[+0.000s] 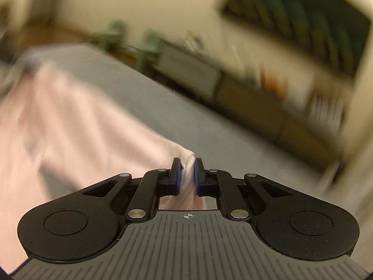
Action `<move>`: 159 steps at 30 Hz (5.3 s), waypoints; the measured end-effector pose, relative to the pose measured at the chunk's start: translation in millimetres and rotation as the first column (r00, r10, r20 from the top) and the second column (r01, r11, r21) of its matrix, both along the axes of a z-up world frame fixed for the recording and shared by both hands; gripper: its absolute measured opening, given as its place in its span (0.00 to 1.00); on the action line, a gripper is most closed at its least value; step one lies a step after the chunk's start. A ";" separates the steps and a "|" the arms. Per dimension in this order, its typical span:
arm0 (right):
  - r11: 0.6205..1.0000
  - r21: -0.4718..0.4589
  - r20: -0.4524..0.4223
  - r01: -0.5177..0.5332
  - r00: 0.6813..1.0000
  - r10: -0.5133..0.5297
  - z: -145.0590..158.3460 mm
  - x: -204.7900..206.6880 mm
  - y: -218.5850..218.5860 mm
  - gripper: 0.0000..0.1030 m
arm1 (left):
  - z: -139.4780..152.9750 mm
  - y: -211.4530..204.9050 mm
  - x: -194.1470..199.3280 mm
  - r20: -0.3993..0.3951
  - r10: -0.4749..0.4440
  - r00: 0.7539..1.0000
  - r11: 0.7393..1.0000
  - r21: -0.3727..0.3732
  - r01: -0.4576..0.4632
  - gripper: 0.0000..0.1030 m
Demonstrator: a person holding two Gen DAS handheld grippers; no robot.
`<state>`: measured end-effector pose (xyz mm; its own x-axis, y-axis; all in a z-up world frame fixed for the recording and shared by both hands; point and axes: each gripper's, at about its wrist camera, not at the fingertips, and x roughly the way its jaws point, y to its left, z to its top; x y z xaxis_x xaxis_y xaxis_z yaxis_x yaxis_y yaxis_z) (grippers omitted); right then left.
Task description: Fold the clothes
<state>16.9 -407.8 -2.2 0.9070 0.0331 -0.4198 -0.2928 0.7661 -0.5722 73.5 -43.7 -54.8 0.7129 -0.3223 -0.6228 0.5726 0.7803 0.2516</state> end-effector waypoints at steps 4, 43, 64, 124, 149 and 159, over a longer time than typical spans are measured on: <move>0.989 -0.148 -0.073 -0.015 0.997 0.005 -31.0 -96.9 10.1 0.25 | -13.5 21.5 -34.9 -0.060 -0.017 0.998 0.999 0.037 0.020 0.14; 0.901 0.400 -0.343 0.169 0.939 -0.023 -8.5 -110.6 11.9 0.31 | -24.9 27.4 92.5 -0.736 0.086 0.671 0.654 -0.466 -0.595 0.69; 0.834 0.448 -0.481 0.323 0.873 -0.080 -34.1 -33.0 -36.8 0.10 | -31.2 6.8 95.7 -0.760 0.080 0.645 0.676 -0.434 -0.595 0.69; 0.712 0.668 -0.432 0.217 0.892 0.133 -34.9 35.2 69.4 0.61 | -34.1 25.5 56.7 -0.729 0.138 0.670 0.595 -0.480 -0.645 0.61; 0.948 0.290 -0.252 0.129 0.966 -0.055 -45.1 -156.0 106.7 0.69 | -26.5 56.2 48.4 -0.711 0.183 0.679 0.665 -0.419 -0.618 0.61; 0.843 0.443 -0.478 0.304 0.876 -0.065 -42.4 -140.4 43.8 0.08 | -17.3 56.0 43.4 -0.704 0.129 0.698 0.630 -0.486 -0.606 0.10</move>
